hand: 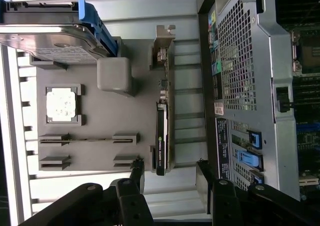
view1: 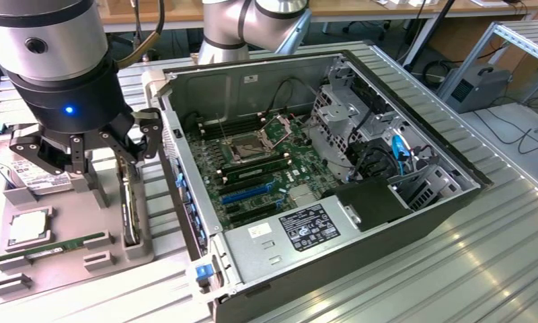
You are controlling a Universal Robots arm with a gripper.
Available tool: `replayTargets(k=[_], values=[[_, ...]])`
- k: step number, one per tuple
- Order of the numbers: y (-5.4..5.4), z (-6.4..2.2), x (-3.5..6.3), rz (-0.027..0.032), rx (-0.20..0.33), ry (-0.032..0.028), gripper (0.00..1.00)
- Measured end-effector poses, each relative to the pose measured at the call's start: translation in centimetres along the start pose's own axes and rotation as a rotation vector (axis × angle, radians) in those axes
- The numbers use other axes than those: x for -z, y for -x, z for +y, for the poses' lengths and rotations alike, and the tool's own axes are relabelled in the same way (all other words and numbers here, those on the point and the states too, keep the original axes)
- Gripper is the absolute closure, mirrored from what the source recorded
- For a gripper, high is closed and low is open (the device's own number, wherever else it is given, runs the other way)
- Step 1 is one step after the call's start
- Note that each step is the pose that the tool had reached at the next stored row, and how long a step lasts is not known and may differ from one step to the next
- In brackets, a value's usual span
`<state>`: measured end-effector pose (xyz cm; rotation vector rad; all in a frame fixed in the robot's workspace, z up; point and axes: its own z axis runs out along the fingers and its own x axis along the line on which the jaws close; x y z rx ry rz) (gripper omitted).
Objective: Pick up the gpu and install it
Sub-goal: 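Pick up the gpu and move the gpu toward the slot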
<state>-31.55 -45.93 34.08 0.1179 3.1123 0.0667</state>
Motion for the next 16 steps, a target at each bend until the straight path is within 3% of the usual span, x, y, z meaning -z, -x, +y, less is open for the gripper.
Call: replayTargets(k=[16], values=[[-0.01,-0.02,-0.49,0.0000,0.000,0.0000,0.46]])
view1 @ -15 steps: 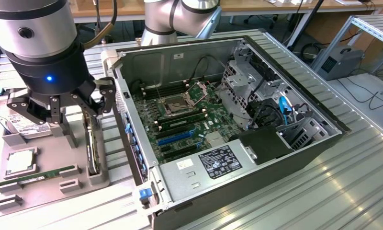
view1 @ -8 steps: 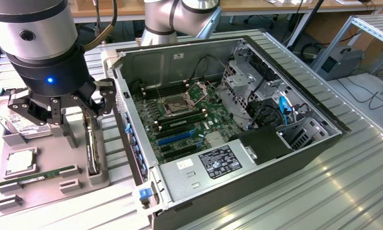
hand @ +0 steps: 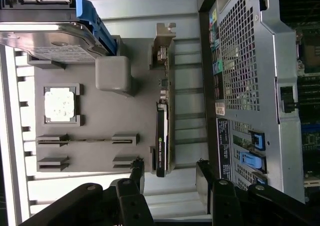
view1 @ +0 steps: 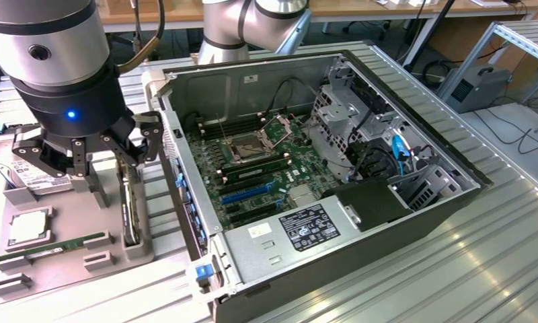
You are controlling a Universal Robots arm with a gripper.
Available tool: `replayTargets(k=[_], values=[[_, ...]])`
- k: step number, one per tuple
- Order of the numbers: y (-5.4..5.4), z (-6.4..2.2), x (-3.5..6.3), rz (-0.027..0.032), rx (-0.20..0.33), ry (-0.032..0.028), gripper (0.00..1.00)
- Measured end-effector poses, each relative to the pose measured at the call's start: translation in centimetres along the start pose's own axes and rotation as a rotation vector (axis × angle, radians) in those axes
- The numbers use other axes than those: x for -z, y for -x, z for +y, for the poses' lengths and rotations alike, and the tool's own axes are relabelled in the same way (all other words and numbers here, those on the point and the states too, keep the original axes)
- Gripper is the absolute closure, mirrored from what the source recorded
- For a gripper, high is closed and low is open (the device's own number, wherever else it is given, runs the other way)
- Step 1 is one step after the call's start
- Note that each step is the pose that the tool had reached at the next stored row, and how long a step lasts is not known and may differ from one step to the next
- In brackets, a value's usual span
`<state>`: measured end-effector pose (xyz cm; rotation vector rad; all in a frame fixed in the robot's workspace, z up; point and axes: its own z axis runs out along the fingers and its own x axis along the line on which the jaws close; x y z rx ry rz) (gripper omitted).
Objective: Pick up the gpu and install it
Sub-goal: 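Pick up the gpu and move the gpu toward the slot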
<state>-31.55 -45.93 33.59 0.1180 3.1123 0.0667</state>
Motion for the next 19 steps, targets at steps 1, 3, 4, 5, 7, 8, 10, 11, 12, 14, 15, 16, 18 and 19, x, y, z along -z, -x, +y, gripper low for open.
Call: replayTargets(k=[1,3,4,5,7,8,10,11,12,14,15,16,18,19], values=[[0.00,0.00,-0.06,0.0000,0.000,0.0000,0.46],[0.00,-0.01,-0.14,0.0000,0.000,0.0001,0.46],[0.00,-0.01,-0.16,0.0000,0.000,0.0000,0.46],[0.00,-0.01,-0.19,0.0000,0.000,0.0000,0.46],[0.00,-0.01,-0.24,0.0000,0.000,0.0000,0.46],[-0.01,-0.01,-0.27,0.0000,0.000,0.0000,0.46],[-0.01,-0.01,-0.32,0.0000,0.000,0.0000,0.46],[-0.01,-0.02,-0.36,0.0000,0.000,0.0000,0.46],[-0.01,-0.02,-0.39,0.0000,0.000,0.0000,0.46],[-0.01,-0.02,-0.47,0.0000,0.000,0.0000,0.46],[-0.01,-0.02,-0.50,-0.0001,0.000,0.0001,0.46],[-0.01,-0.02,-0.55,0.0000,0.000,0.0000,0.46],[-0.01,-0.03,-0.62,0.0000,0.000,0.0000,0.46],[-0.01,-0.03,-0.66,0.0000,0.000,0.0001,0.46]])
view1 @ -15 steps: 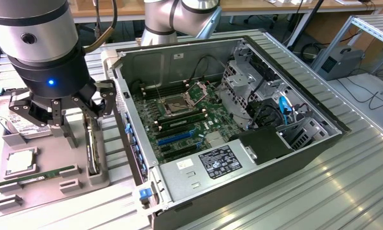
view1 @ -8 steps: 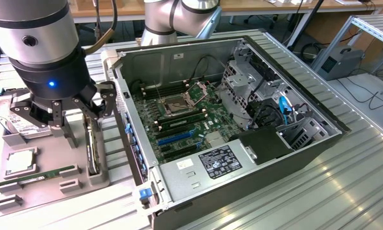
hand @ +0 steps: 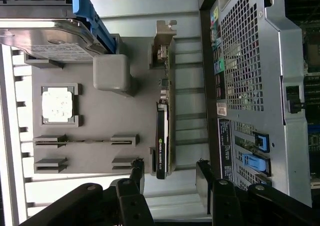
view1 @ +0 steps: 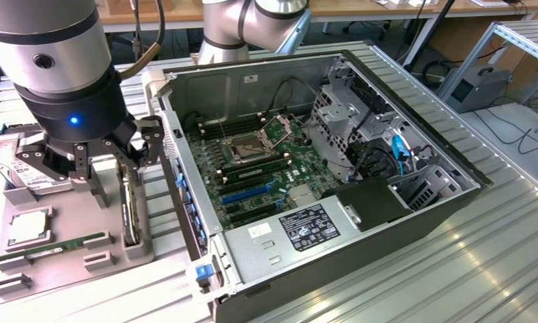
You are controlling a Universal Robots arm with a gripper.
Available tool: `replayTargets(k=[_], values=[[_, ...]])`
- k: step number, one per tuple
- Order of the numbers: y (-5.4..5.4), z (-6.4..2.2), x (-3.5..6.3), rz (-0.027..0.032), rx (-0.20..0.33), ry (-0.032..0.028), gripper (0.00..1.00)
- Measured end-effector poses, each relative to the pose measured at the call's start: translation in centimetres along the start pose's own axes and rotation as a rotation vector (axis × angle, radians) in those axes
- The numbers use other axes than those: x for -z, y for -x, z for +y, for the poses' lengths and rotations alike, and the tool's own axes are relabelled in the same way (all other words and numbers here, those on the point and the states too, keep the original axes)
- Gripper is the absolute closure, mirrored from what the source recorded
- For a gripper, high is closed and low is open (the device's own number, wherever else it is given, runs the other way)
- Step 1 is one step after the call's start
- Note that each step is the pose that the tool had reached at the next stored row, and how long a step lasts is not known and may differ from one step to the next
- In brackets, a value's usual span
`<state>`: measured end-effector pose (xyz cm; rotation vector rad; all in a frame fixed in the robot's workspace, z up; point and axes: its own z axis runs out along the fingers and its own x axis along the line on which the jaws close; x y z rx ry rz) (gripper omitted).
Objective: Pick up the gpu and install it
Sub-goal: 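Pick up the gpu and move the gpu toward the slot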
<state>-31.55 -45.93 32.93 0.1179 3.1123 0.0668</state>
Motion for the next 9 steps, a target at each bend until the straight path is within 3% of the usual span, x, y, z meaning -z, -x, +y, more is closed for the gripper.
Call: replayTargets(k=[9], values=[[0.00,-0.01,-0.24,-0.0001,0.000,-0.0002,0.46]])
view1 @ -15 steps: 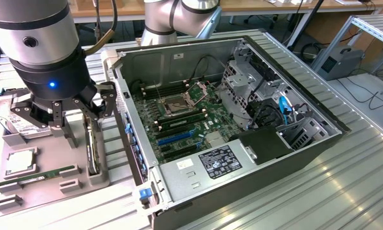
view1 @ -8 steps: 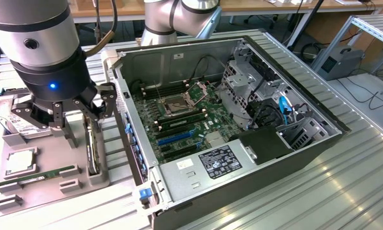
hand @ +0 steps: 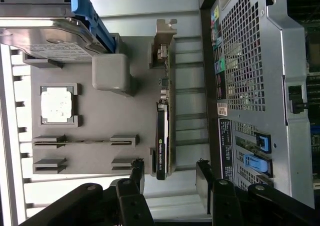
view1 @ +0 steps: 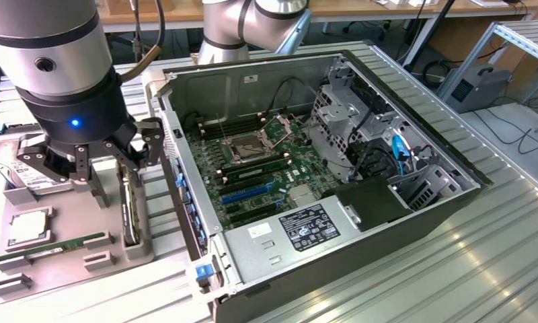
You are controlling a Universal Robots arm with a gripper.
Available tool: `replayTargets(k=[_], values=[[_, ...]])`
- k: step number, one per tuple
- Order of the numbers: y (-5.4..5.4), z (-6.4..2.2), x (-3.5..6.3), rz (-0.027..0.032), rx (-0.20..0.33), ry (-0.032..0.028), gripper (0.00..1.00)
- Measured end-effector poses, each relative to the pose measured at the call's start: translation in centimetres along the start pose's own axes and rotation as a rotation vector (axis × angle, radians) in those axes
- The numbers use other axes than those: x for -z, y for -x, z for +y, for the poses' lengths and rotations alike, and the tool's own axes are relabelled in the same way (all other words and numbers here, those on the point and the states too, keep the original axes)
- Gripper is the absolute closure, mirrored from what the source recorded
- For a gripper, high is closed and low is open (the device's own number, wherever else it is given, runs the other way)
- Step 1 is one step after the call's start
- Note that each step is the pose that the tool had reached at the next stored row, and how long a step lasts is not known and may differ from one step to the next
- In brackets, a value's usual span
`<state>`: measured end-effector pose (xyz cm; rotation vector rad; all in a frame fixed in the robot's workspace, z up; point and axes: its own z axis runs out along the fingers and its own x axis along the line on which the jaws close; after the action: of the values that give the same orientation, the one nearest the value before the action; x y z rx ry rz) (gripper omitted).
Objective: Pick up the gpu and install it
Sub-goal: 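Pick up the gpu and move the gpu toward the slot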
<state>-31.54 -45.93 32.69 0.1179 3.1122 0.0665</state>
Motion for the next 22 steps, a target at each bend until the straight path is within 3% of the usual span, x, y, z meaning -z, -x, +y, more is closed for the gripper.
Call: replayTargets(k=[22], values=[[0.0,1.21,-0.82,-0.0002,0.000,-0.0038,0.46]])
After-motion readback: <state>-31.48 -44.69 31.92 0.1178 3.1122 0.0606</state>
